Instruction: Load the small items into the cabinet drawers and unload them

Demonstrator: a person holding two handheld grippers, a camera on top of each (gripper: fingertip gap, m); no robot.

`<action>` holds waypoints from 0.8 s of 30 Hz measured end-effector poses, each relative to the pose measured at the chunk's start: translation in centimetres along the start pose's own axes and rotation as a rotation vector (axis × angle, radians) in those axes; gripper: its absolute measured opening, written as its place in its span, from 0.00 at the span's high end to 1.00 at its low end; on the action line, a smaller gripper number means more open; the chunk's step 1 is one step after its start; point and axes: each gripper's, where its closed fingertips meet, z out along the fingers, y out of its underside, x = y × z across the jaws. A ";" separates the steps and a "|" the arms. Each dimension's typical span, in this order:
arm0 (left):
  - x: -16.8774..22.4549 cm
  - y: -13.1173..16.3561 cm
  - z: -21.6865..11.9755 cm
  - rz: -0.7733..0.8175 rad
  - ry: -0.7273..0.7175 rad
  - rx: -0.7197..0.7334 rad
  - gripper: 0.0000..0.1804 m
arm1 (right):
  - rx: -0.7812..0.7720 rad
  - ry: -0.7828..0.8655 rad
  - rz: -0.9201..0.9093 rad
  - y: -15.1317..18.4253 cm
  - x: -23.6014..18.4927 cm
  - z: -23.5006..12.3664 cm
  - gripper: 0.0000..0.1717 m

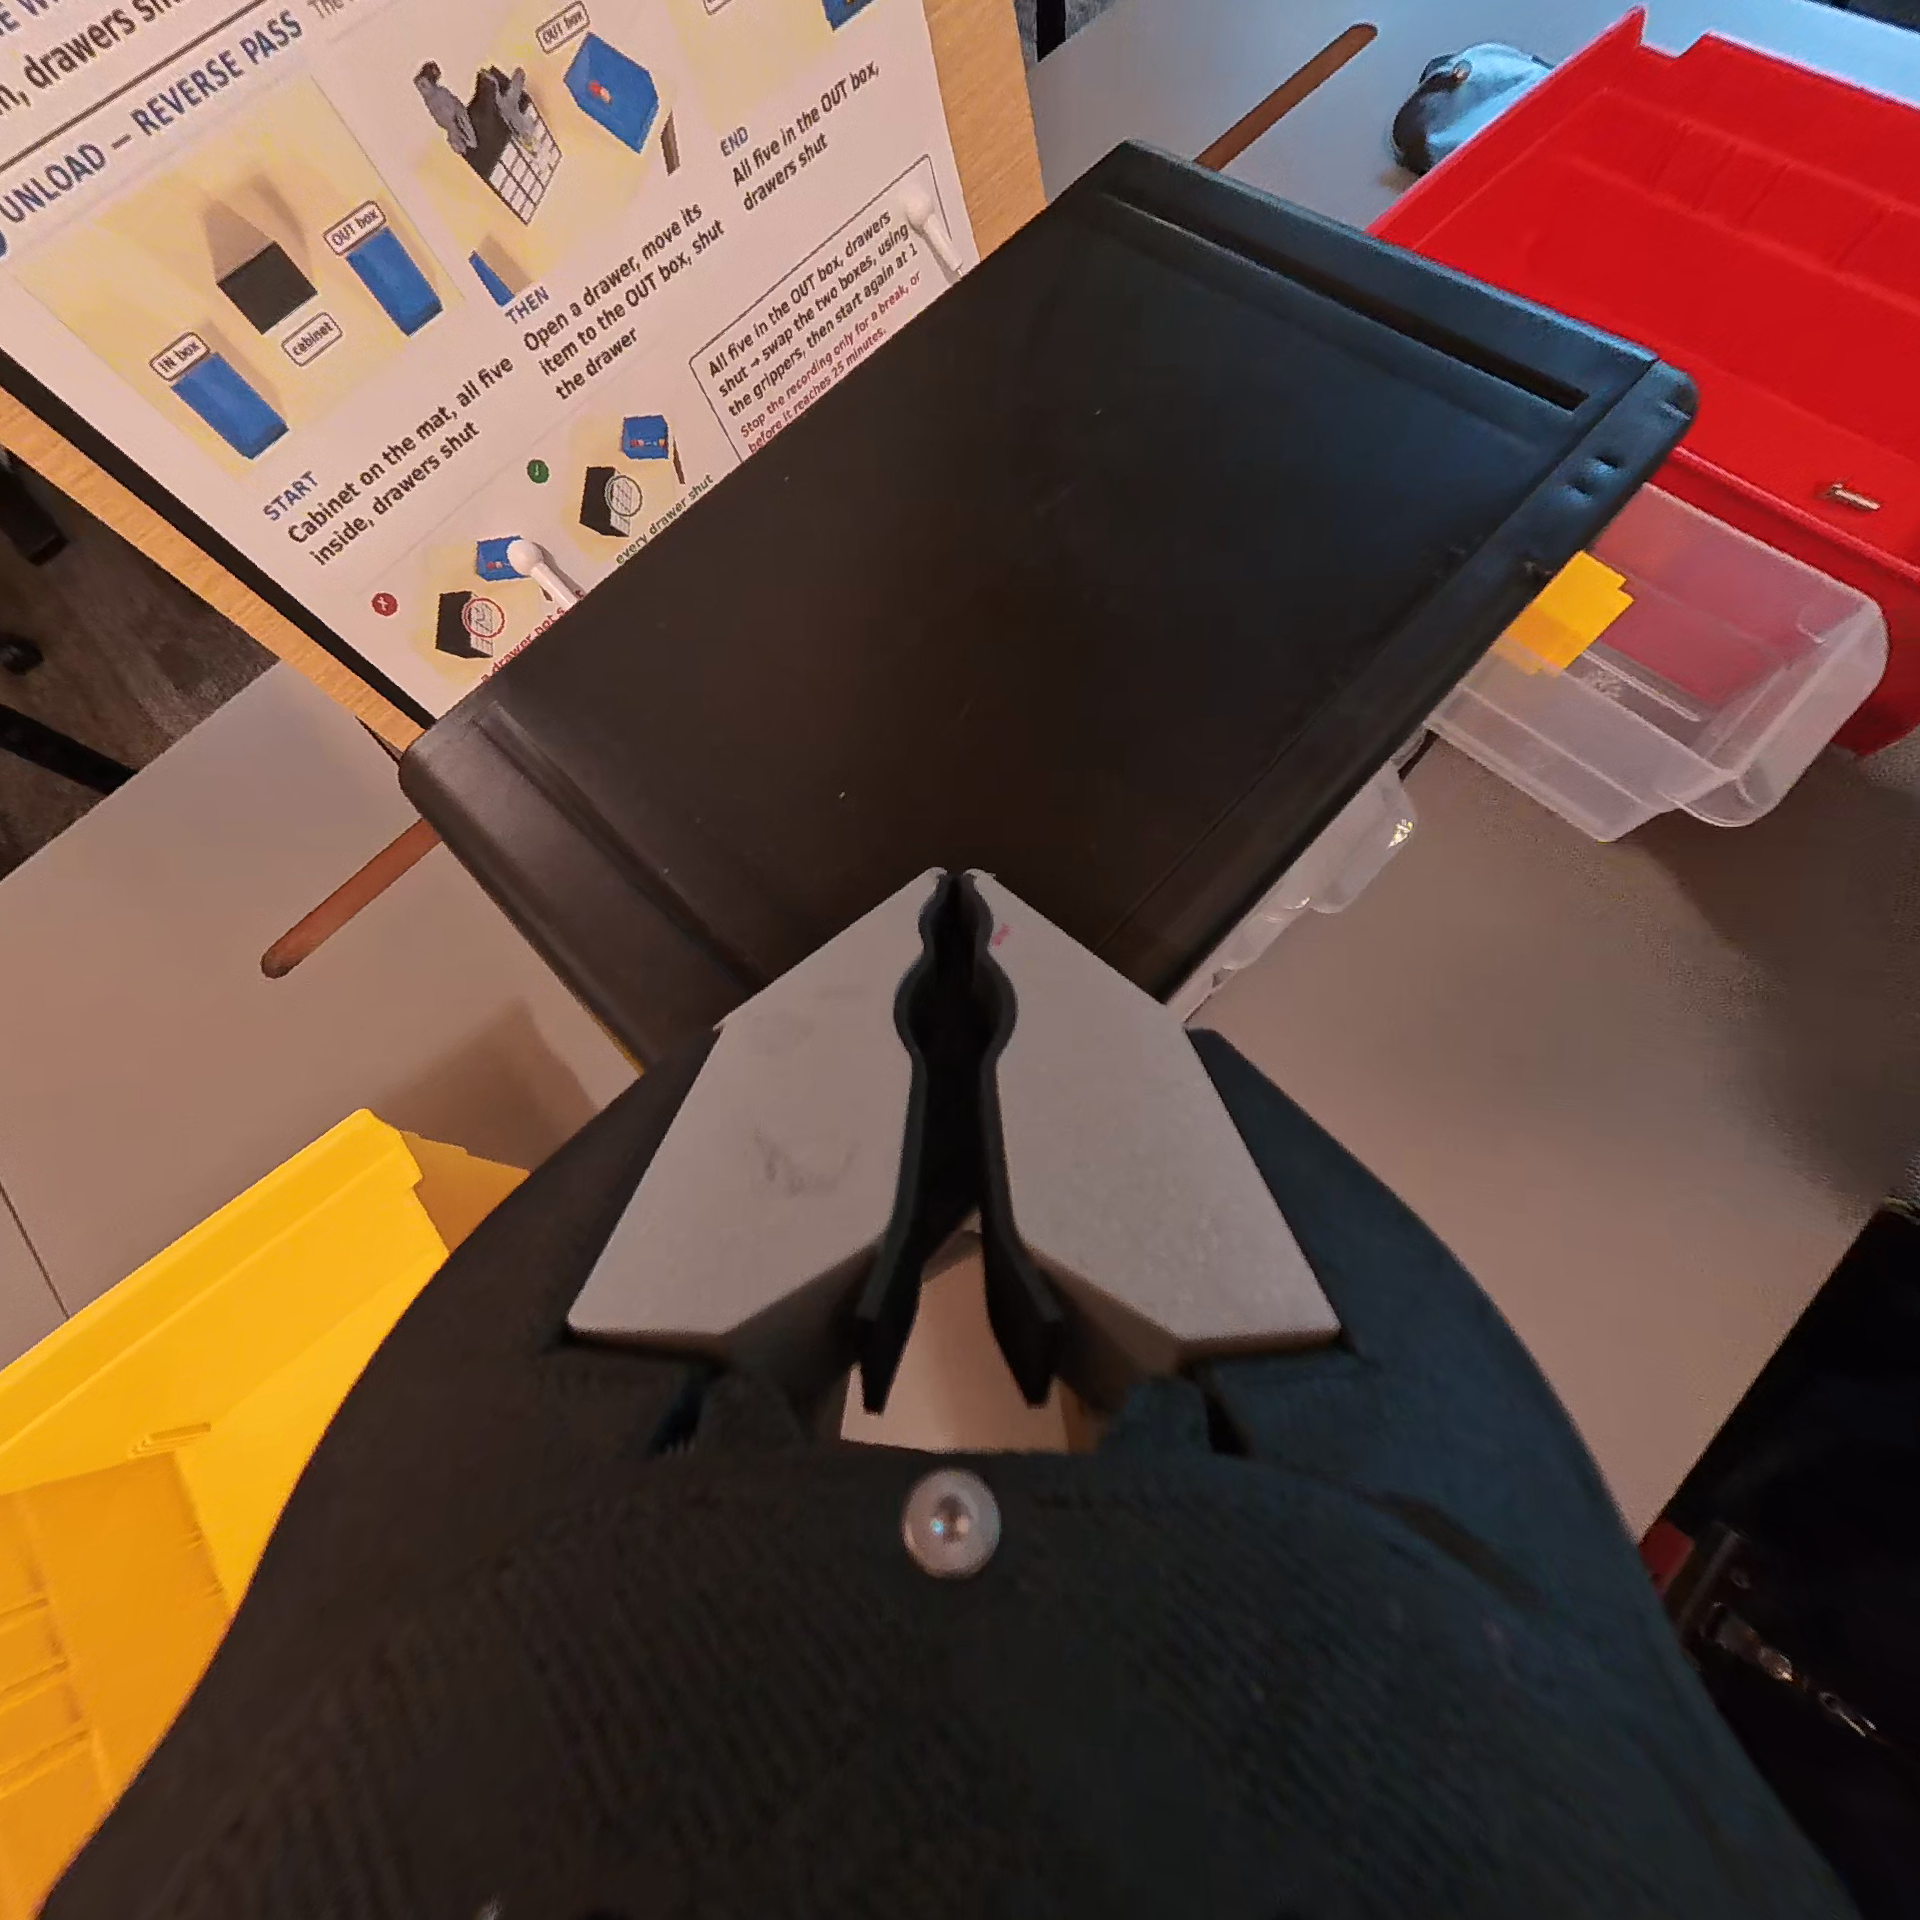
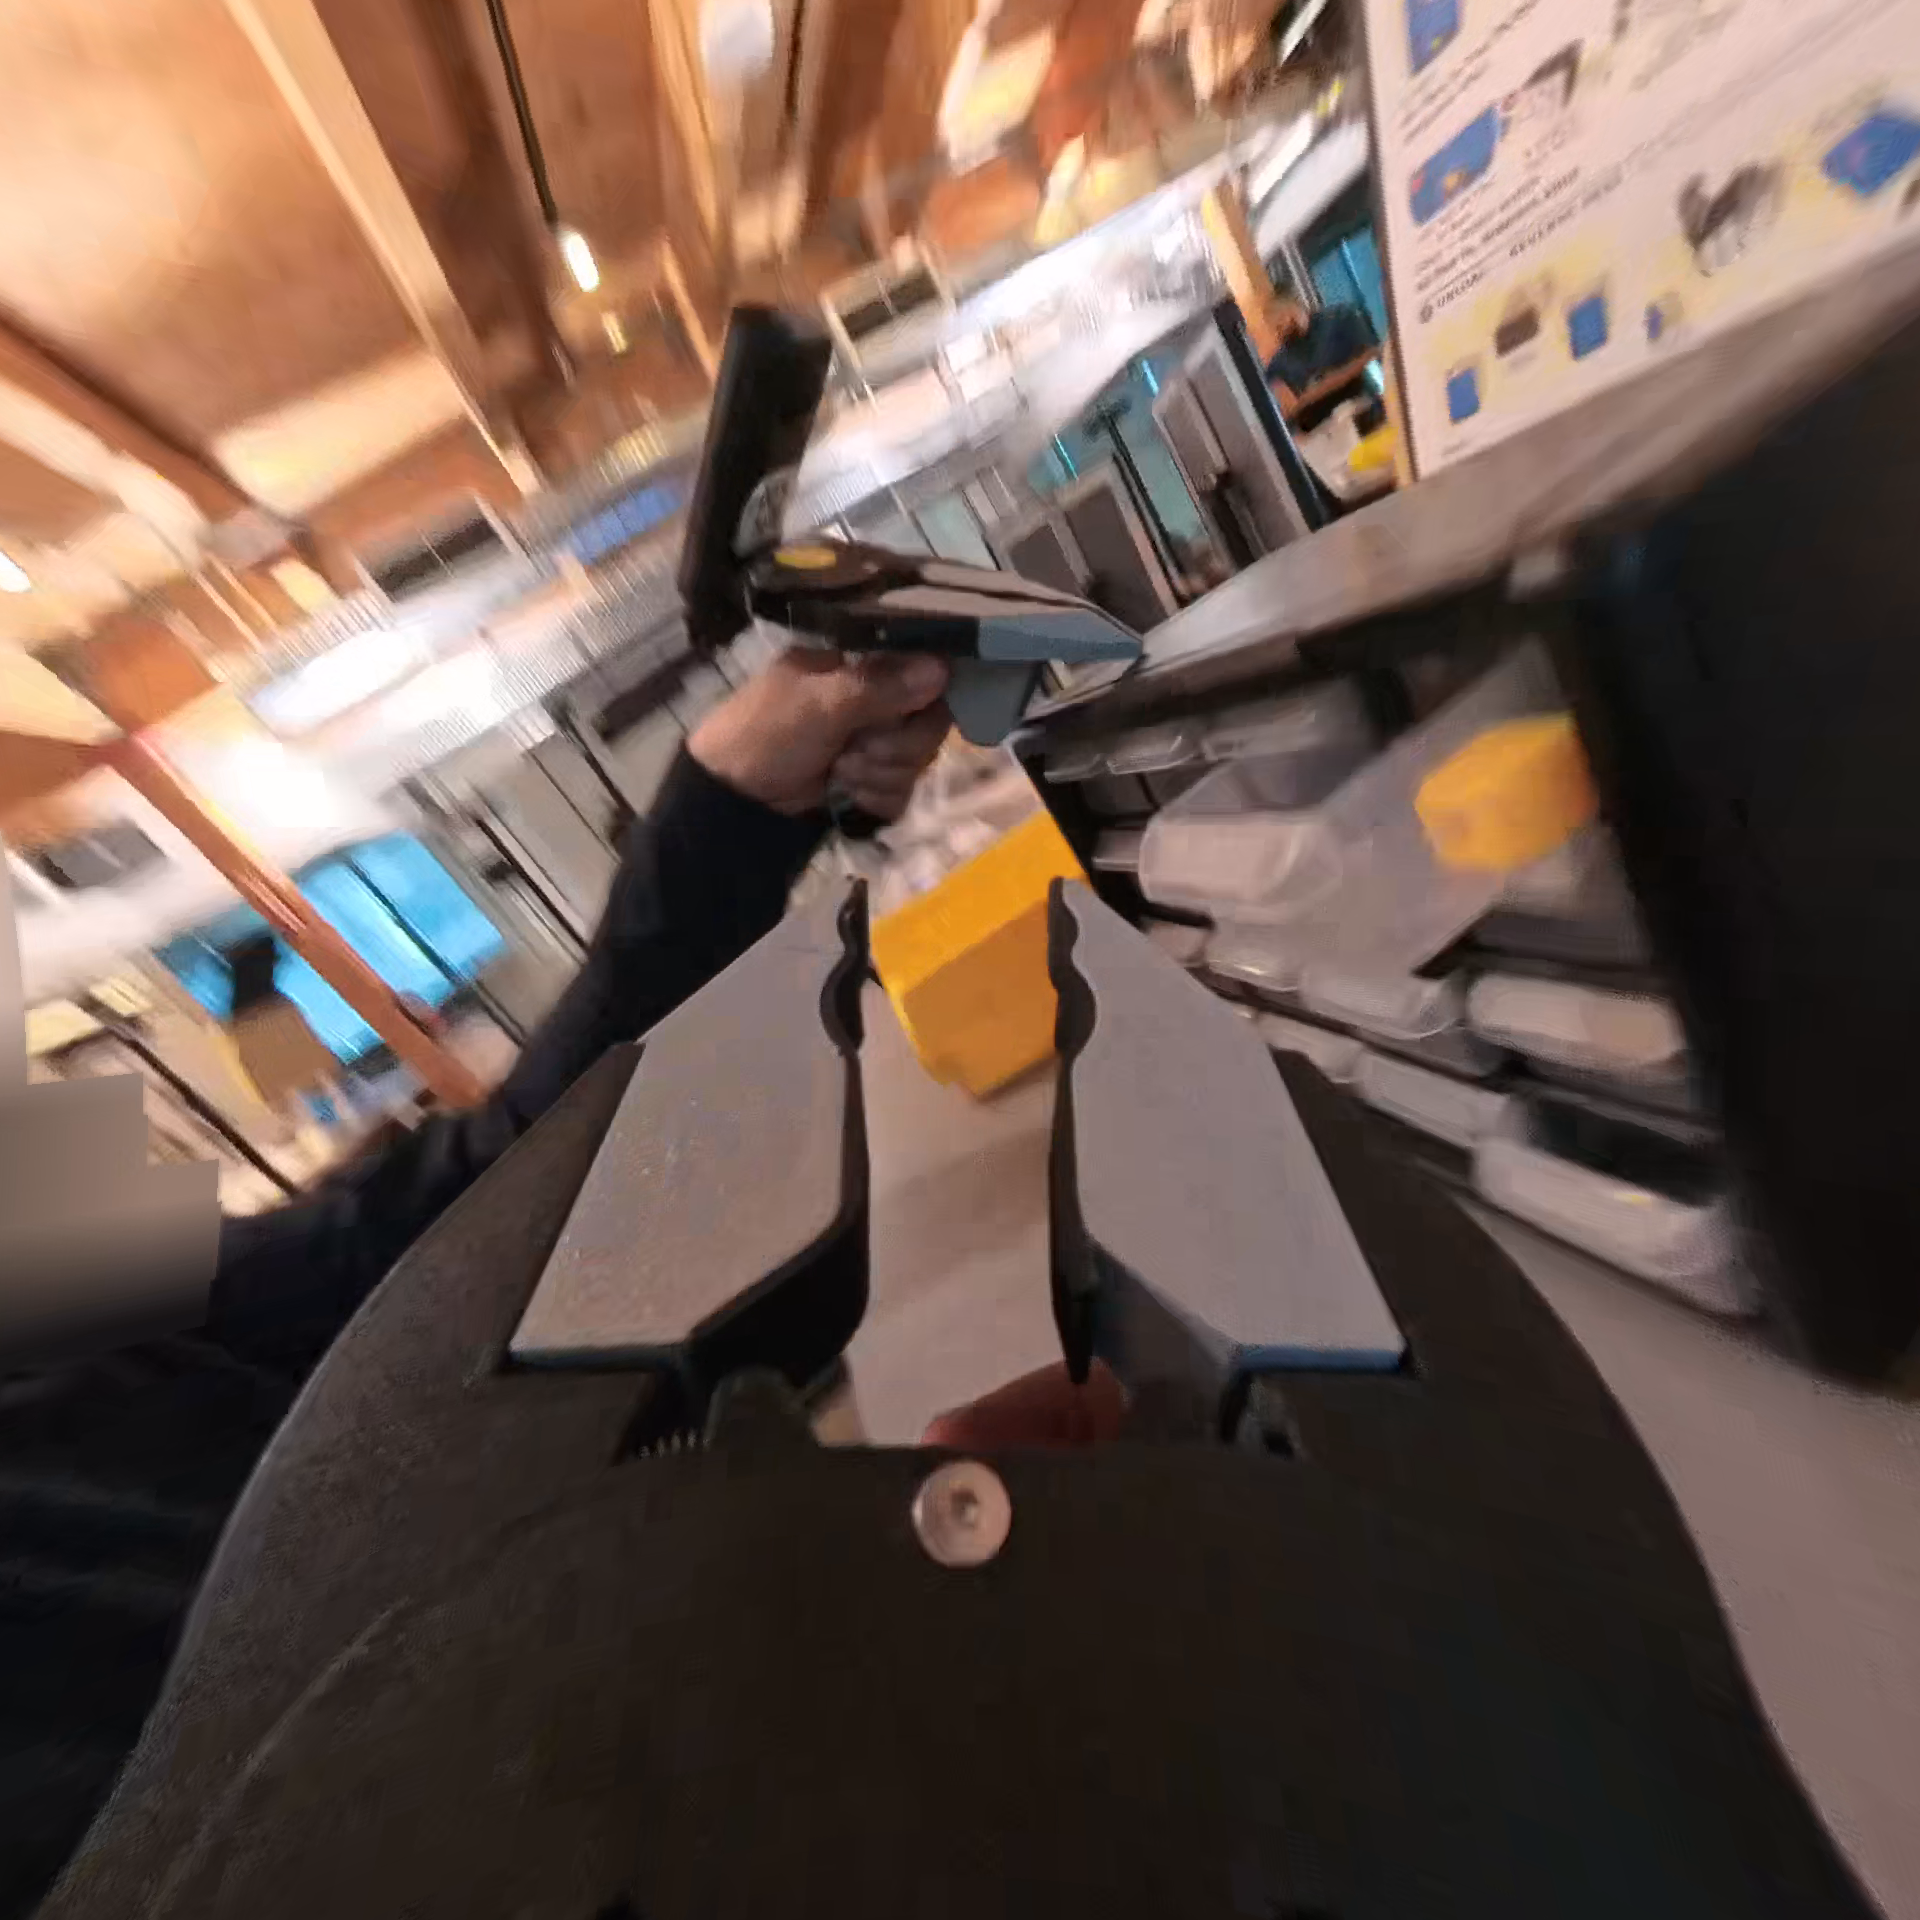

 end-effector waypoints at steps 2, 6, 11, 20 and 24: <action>0.0 0.0 0.0 0.005 0.001 -0.002 1.00 | -0.179 0.091 -0.197 -1.7 -0.3 -0.2 0.82; 0.0 0.0 0.0 0.011 0.002 -0.014 1.00 | -0.614 0.191 -0.544 -3.7 0.8 1.2 0.79; 0.0 0.0 0.0 -0.001 0.015 -0.002 1.00 | -1.109 0.349 -0.933 -3.7 6.4 2.4 0.82; 0.0 0.0 0.0 0.018 0.014 -0.012 1.00 | -1.573 0.343 -1.128 -0.8 10.1 1.4 0.92; 0.0 0.0 0.0 0.014 0.017 0.003 1.00 | -1.616 0.390 -1.246 -0.8 10.3 1.9 0.94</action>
